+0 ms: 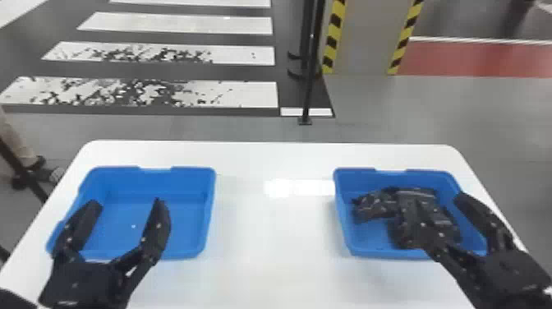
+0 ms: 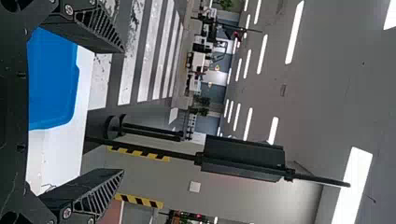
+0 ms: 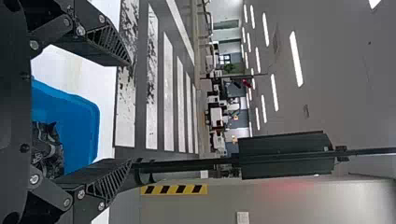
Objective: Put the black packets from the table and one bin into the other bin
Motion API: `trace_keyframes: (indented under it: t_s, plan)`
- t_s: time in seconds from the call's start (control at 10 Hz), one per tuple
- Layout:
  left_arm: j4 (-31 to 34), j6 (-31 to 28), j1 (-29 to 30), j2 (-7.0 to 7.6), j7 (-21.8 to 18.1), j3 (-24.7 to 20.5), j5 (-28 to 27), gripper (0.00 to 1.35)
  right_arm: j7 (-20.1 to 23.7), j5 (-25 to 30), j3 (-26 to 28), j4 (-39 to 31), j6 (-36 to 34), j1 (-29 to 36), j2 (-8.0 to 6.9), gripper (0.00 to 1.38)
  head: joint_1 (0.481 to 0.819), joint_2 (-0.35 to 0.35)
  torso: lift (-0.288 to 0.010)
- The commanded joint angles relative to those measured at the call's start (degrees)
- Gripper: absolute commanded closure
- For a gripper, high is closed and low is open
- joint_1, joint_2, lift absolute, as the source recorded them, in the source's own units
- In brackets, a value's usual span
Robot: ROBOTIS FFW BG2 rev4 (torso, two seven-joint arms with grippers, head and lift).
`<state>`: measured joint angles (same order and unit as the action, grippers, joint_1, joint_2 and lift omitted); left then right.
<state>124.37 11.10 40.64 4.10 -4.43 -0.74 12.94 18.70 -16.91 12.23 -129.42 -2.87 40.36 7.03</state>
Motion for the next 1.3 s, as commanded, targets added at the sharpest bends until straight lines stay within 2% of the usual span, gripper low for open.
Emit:
trace_keyframes:
  t_s: [0.0,0.3,1.2]
  plan:
    - [0.43,-0.69,0.14,0.03,-0.05,-0.06,-0.15,0.13,0.02,0.11,0.00,-0.02,0.49,0.00,0.00,0.31,0.695,-0.045,-0.110]
    - [1.70,-2.66,0.28,0.29,-0.32,-0.06,-0.95,0.13,0.02,0.11,0.00,0.68,3.16,0.14,0.00,0.31,0.695,-0.048,-0.110]
    - [2.12,-3.08,-0.56,0.73,-0.76,0.39,-1.86,0.13,0.11,0.23,-1.49,3.92,5.83,-1.97,0.35,0.32,0.695,-0.062,-0.110]
